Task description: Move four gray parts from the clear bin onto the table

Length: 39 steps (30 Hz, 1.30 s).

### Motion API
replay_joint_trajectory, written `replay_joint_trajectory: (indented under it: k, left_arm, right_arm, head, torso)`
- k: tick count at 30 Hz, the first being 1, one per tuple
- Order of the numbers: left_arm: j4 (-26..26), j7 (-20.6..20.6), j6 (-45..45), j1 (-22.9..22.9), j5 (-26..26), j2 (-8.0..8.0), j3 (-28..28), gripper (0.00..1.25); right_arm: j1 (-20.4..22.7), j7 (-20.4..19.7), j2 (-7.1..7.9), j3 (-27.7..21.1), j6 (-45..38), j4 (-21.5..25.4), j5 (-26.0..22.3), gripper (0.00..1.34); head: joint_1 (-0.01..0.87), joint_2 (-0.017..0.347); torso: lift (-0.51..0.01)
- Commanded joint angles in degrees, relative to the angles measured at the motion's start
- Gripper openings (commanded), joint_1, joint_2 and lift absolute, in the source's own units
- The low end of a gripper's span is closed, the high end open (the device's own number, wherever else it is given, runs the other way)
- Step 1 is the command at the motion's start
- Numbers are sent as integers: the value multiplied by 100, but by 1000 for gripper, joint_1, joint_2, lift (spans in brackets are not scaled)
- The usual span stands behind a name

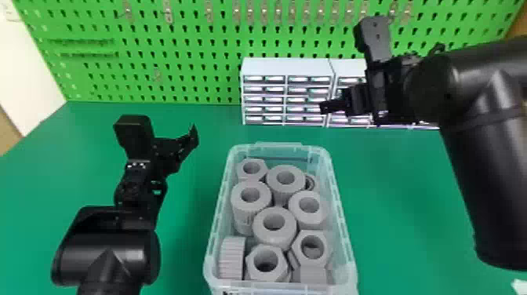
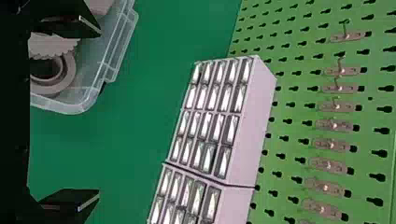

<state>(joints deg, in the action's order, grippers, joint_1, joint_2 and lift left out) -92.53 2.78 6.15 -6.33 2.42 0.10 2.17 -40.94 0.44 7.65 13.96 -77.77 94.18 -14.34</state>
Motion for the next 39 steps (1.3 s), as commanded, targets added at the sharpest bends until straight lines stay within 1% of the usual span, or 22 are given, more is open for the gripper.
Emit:
replay_joint_trajectory:
  k: [1,14,17,20,26,30,35,39]
  left_arm:
    - [25,-6,9,-17,5,-25,-41,1068]
    - [122,-6,18,-61,-13,-25,-138,1068]
    - [130,-6,18,-70,-22,-25,-147,1068]
    - [148,-6,18,-79,-22,-25,-165,1068]
    - [166,-6,18,-88,-22,-25,-182,1068]
    - [174,-6,18,-88,-22,-25,-182,1068]
    - [183,-6,18,-96,-22,-25,-182,1068]
    - [201,-6,18,-105,-22,-25,-200,1068]
  right_arm:
    - [-72,9,-18,107,104,-295,-43,1244]
    - [-37,26,17,599,807,-1086,-482,1244]
    - [-46,158,17,722,939,-1261,-482,1244]
    - [-55,290,26,801,1044,-1332,-482,1244]
    - [-81,334,26,968,1141,-1367,-473,1244]
    - [-99,369,26,1082,1238,-1472,-473,1244]
    - [-99,466,35,1232,1581,-1666,-465,1243]
    - [-90,597,26,1390,1879,-1894,-333,1244]
  head:
    - [693,72]
    - [693,72]
    - [693,72]
    - [693,72]
    - [693,72]
    - [693,72]
    - [693,72]
    - [693,72]
  torso:
    - [-52]
    - [-52]
    - [-52]
    - [-52]
    - [-52]
    - [-52]
    - [-52]
    - [-52]
